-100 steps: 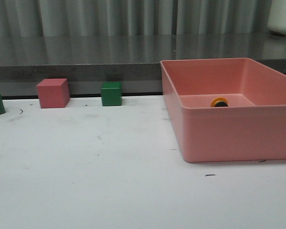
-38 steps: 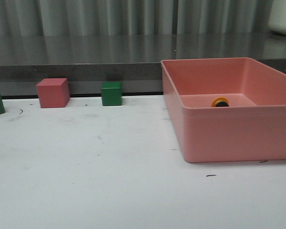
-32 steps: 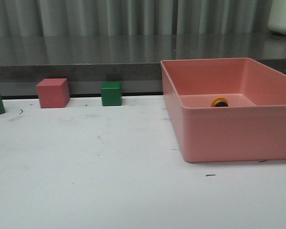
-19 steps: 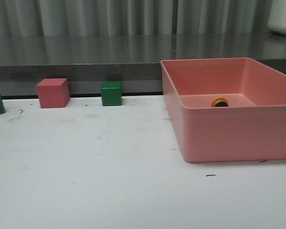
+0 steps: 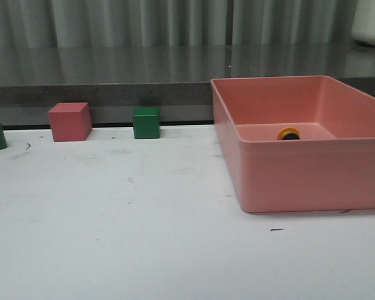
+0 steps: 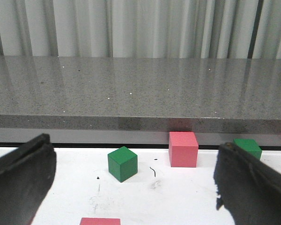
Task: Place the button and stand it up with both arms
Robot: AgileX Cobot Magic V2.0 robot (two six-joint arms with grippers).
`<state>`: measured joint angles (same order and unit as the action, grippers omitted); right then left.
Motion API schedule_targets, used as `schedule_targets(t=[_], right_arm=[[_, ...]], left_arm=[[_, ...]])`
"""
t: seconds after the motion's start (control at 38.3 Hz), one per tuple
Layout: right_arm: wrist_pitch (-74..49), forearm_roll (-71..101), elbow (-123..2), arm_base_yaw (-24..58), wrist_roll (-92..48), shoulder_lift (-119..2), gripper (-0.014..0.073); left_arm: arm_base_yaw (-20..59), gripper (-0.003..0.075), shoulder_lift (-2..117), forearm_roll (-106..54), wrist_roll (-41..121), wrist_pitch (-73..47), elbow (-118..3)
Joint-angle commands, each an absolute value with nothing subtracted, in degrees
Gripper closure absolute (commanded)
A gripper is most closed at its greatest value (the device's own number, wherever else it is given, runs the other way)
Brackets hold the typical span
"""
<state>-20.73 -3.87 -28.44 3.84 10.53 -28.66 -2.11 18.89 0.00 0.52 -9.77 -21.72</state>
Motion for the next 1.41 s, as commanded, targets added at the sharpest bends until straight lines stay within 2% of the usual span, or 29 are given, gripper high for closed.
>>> schedule_targets(t=[0.0, 0.08, 0.31, 0.57, 0.76, 1.04, 1.38], right_arm=[[-13.6, -3.4, -30.6, 3.7, 10.1, -29.7, -0.0048], [-12.6, -3.4, -32.1, 3.7, 10.1, -33.3, -0.0048], [-13.0, -3.2, -42.5, 3.8, 10.1, -54.5, -0.0048], [-15.3, -2.6, -54.3, 6.7, 10.1, -73.1, -0.0048], [-23.0, -2.6, -64.5, 11.9, 10.2, -83.9, -0.0048], [-41.3, -1.9, -82.6, 12.2, 13.7, -100.6, -0.0048], [-48.4, -1.8, -96.1, 11.5, 15.8, -114.4, -0.0048]], left_arm=[[-2.1, 0.0072, 19.7, -0.4, 0.6, -4.8, -23.8], [-2.1, 0.0093, 19.7, -0.4, 0.6, -4.8, -23.8], [-2.1, 0.0136, 19.7, -0.4, 0.6, -4.8, -23.8], [-2.1, 0.0146, 19.7, -0.4, 0.6, -4.8, -23.8], [-2.1, 0.0146, 19.7, -0.4, 0.6, -4.8, -23.8], [-2.1, 0.0146, 19.7, -0.4, 0.6, -4.8, -23.8], [-2.1, 0.0146, 19.7, -0.4, 0.6, -4.8, -23.8]])
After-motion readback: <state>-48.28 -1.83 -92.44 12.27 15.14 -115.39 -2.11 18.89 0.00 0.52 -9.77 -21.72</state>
